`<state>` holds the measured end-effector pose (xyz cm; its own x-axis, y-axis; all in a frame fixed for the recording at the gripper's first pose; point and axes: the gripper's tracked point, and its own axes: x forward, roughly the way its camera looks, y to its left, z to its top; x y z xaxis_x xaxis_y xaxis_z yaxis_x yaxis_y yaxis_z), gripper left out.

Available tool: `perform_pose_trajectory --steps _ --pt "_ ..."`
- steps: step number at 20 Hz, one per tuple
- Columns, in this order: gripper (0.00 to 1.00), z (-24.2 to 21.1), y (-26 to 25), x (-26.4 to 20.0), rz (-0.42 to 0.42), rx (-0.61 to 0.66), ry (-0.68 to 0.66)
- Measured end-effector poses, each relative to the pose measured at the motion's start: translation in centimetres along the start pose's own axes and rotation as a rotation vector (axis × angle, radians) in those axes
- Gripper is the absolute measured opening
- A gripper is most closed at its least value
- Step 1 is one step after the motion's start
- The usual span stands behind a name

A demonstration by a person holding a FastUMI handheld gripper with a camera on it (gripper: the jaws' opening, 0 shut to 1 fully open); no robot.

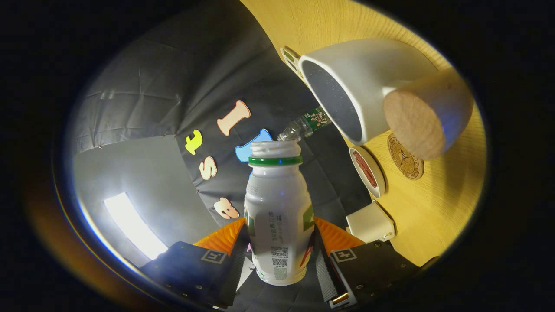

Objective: Take the bottle from table, then pour the juice into the cup, finally place the bottle on the coaster

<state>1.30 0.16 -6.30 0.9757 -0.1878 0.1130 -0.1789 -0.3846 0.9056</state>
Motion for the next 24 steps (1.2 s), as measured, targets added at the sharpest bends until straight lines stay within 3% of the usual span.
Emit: perform_pose_trajectory --steps 17,22,24 --pt "0.73 1.4 0.6 -0.5 0.032 0.104 -0.065" --pt "0.73 1.1 0.3 -0.6 0.017 0.078 -0.055" --pt "0.73 0.6 -0.3 -0.6 -0.017 -0.005 -0.030"
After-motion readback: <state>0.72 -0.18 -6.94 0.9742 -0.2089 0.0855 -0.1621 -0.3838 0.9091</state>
